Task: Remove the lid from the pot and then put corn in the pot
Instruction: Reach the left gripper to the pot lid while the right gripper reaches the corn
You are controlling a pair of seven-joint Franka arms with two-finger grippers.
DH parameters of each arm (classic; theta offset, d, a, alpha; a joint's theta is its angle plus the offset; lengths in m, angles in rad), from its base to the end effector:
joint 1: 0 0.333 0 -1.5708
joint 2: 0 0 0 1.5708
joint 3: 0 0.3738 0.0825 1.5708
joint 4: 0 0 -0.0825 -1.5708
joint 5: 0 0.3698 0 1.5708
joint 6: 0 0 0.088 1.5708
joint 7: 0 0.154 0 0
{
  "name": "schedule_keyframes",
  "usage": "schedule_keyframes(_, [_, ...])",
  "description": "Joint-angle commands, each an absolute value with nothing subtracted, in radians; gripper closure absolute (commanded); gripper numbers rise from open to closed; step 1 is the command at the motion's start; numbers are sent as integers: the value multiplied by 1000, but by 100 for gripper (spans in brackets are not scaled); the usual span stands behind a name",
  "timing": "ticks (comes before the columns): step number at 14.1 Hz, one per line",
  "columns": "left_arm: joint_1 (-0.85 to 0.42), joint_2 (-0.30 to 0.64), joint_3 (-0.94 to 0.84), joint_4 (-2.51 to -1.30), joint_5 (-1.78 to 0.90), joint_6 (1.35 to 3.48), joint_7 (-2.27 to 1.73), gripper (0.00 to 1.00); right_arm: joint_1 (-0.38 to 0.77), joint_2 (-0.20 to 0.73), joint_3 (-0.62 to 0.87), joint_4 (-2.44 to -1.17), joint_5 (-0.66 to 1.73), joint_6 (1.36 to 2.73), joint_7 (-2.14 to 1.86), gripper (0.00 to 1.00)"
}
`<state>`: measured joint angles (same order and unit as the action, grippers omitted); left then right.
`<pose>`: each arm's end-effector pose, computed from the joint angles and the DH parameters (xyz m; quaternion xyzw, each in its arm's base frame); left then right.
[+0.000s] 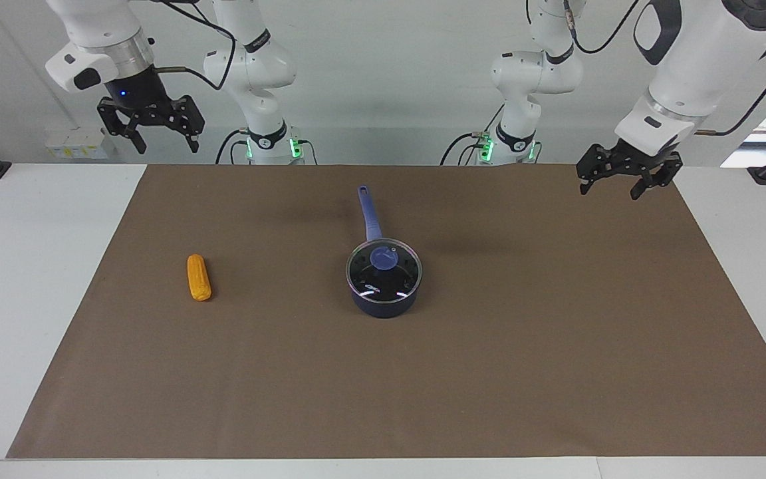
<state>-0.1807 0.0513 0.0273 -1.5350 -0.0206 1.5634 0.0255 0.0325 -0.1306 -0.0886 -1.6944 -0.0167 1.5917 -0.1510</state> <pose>0.5499 -0.0887 0.6229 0.9959 -0.0893 -0.0120 0.0088 0.4937 -0.0335 0.6477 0.9988 0.0478 0.0134 0.0040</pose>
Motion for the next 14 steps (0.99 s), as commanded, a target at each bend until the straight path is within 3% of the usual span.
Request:
schedule_keyframes(1, [-254, 35, 40, -1586, -23, 1640, -57, 0, 6, -124, -86, -1795, -2, 1710, -282, 0])
schedule_keyframes(8, [-417, 90, 41, -1586, -14, 1684, -194, 0, -17, 165, -86, -1844, -2, 2063, -580, 0])
schedule_keyframes(14, [-543, 190, 41, -1575, -15, 1781, -435, 0, -29, 268, -84, -1969, 0, 2278, -672, 0])
